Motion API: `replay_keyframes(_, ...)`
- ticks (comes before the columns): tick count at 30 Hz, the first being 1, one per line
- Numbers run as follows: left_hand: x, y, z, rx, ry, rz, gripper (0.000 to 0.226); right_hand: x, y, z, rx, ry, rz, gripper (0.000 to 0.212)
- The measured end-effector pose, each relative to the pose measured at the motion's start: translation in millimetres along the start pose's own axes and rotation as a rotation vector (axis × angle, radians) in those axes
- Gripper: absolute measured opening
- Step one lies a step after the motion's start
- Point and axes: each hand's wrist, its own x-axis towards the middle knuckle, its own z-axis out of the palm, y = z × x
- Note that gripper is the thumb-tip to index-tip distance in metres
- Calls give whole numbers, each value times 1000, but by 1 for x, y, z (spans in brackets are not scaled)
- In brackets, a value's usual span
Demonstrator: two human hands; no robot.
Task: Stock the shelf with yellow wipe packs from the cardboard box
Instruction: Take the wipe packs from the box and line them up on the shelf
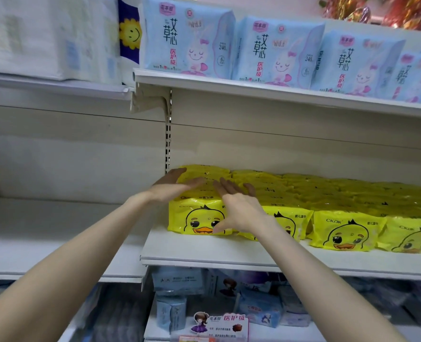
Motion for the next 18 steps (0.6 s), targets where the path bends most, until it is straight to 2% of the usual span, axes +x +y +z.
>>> replay_keyframes(4, 23, -1, 9, -120, -24, -76, 113, 4, -3, 5, 18, -3, 12, 120)
replay_keyframes(9, 42, 6, 15, 1, -75, -39, 81, 6, -3, 6, -4, -1, 18, 115)
replay_keyframes(13, 48, 1, 14, 55, -71, -71, 105, 7, -5, 9, -21, 10, 25, 113)
replay_keyframes(18, 43, 6, 13, 172, 0, 9, 92, 5, -7, 9, -25, 31, 33, 111)
